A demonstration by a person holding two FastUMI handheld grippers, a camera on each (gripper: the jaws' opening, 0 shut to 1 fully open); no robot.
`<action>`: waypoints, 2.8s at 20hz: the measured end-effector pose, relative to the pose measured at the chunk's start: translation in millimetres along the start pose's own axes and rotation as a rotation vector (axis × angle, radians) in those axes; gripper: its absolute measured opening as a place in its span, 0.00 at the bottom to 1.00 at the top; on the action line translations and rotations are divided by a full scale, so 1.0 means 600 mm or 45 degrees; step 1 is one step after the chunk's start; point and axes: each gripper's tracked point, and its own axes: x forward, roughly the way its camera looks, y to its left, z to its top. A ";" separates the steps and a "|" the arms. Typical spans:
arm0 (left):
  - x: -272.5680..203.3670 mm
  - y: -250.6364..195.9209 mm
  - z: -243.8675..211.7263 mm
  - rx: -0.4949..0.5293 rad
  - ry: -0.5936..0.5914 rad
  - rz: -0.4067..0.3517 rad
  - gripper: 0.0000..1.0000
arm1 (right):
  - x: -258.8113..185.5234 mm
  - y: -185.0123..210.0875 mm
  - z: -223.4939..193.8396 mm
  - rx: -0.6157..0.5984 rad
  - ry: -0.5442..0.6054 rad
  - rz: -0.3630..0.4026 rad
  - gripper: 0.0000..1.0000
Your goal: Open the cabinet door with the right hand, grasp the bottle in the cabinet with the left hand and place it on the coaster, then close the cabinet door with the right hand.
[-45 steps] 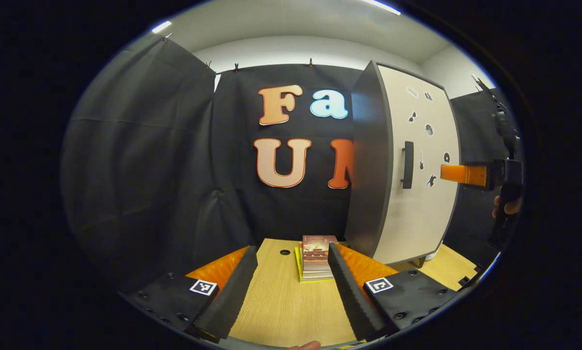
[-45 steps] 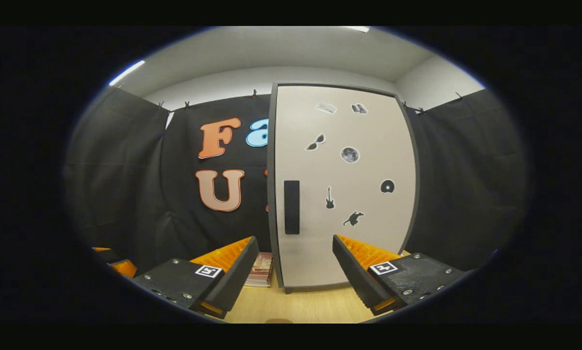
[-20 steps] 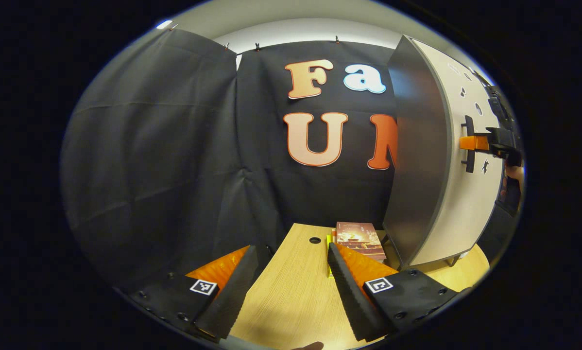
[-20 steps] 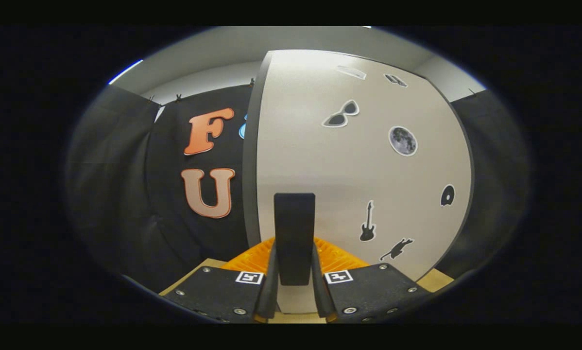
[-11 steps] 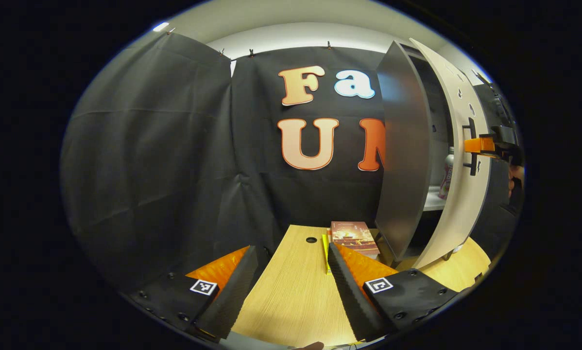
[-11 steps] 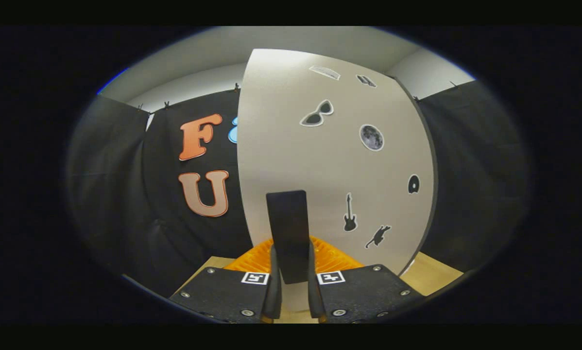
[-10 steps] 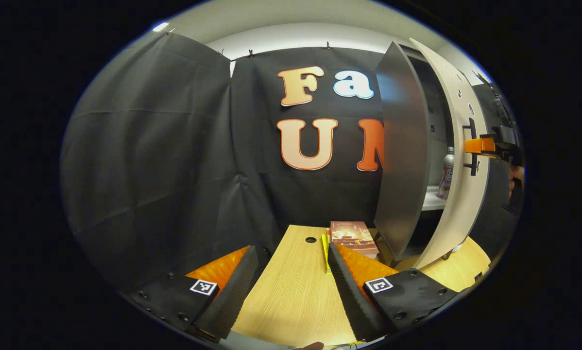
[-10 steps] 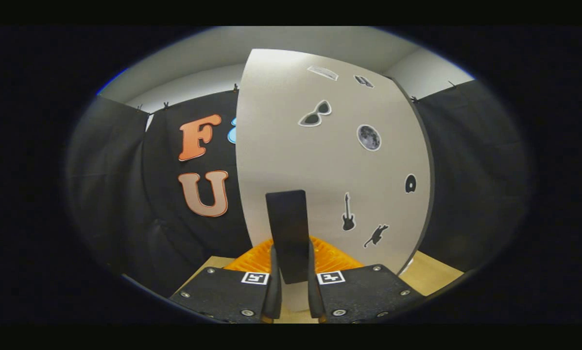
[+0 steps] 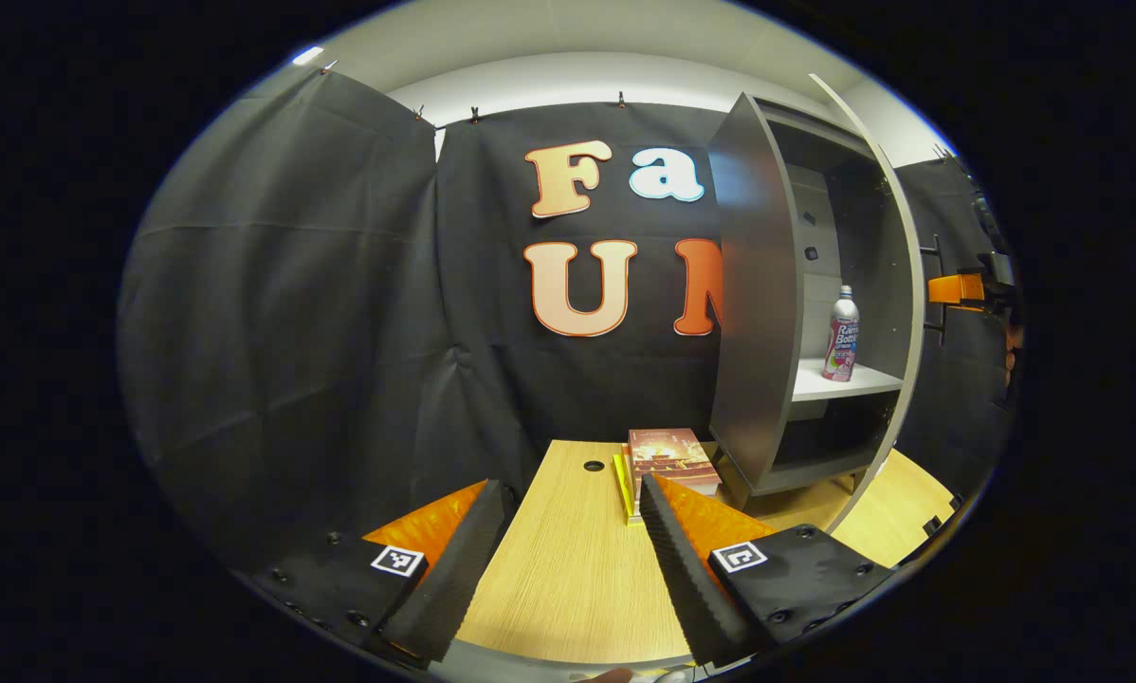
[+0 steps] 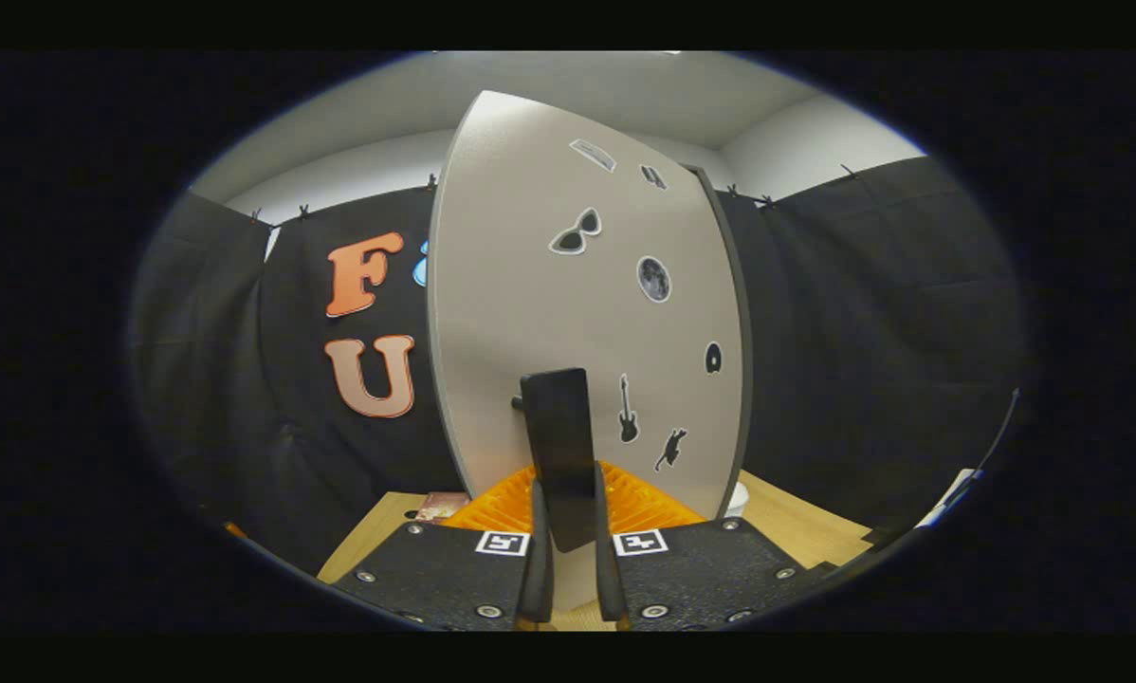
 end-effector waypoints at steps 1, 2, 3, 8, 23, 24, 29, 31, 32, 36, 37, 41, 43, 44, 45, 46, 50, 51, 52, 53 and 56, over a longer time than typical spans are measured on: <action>0.000 0.000 -0.004 -0.004 0.010 -0.008 0.95 | -0.006 -0.007 -0.001 -0.007 0.002 -0.011 0.20; -0.001 0.000 -0.007 -0.008 0.017 -0.010 0.95 | -0.009 -0.014 0.001 -0.007 0.010 -0.024 0.18; -0.001 0.002 -0.005 -0.014 0.012 -0.015 0.95 | -0.014 -0.022 0.004 -0.010 0.009 -0.040 0.15; 0.011 -0.028 0.002 -0.047 0.006 -0.054 0.95 | -0.058 -0.086 0.005 -0.027 0.005 -0.095 0.19; 0.029 -0.232 0.008 -0.008 0.020 -0.192 0.95 | -0.143 -0.352 -0.002 0.035 0.033 -0.149 0.06; 0.035 -0.243 0.007 -0.001 0.023 -0.183 0.95 | -0.149 -0.374 0.003 0.050 0.031 -0.147 0.04; 0.057 -0.325 0.003 0.000 0.042 -0.201 0.95 | -0.148 -0.441 0.007 0.099 0.018 -0.007 0.05; 0.062 -0.358 0.006 0.006 0.039 -0.207 0.95 | -0.143 -0.463 0.010 0.117 0.016 0.039 0.00; 0.066 -0.374 0.007 0.008 0.039 -0.210 0.95 | -0.143 -0.472 0.011 0.117 0.014 0.060 0.04; 0.075 -0.431 0.016 -0.024 0.021 -0.209 0.95 | -0.135 -0.504 0.015 0.137 0.011 0.138 0.00; 0.077 -0.445 0.015 -0.027 0.030 -0.209 0.95 | -0.133 -0.508 0.015 0.142 0.011 0.158 0.04; 0.078 -0.466 0.024 -0.025 0.034 -0.152 0.95 | -0.123 -0.524 0.017 0.184 -0.007 0.266 0.01; 0.078 -0.484 0.028 -0.006 0.027 -0.142 0.95 | -0.121 -0.521 0.013 0.206 -0.009 0.317 0.02; 0.079 -0.490 0.035 0.004 0.018 -0.137 0.95 | -0.121 -0.522 0.012 0.200 -0.009 0.317 0.06; 0.083 -0.505 0.041 0.012 0.009 -0.146 0.95 | -0.122 -0.523 0.013 0.188 -0.008 0.311 0.02; 0.086 -0.520 0.049 0.020 0.000 -0.162 0.95 | -0.126 -0.522 0.012 0.171 -0.006 0.304 0.08; 0.119 -0.591 0.075 0.043 -0.032 -0.227 0.95 | -0.172 -0.523 0.042 0.141 -0.058 0.266 0.02; 0.134 -0.608 0.080 0.040 -0.035 -0.252 0.95 | -0.189 -0.521 0.052 0.139 -0.080 0.261 0.24; 0.146 -0.627 0.087 0.033 -0.043 -0.270 0.95 | -0.207 -0.515 0.062 0.138 -0.102 0.263 0.02; 0.160 -0.642 0.096 0.028 -0.057 -0.284 0.95 | -0.222 -0.508 0.072 0.128 -0.118 0.260 0.07; 0.205 -0.684 0.111 0.035 -0.066 -0.312 0.95 | -0.270 -0.471 0.086 0.058 -0.148 0.256 0.02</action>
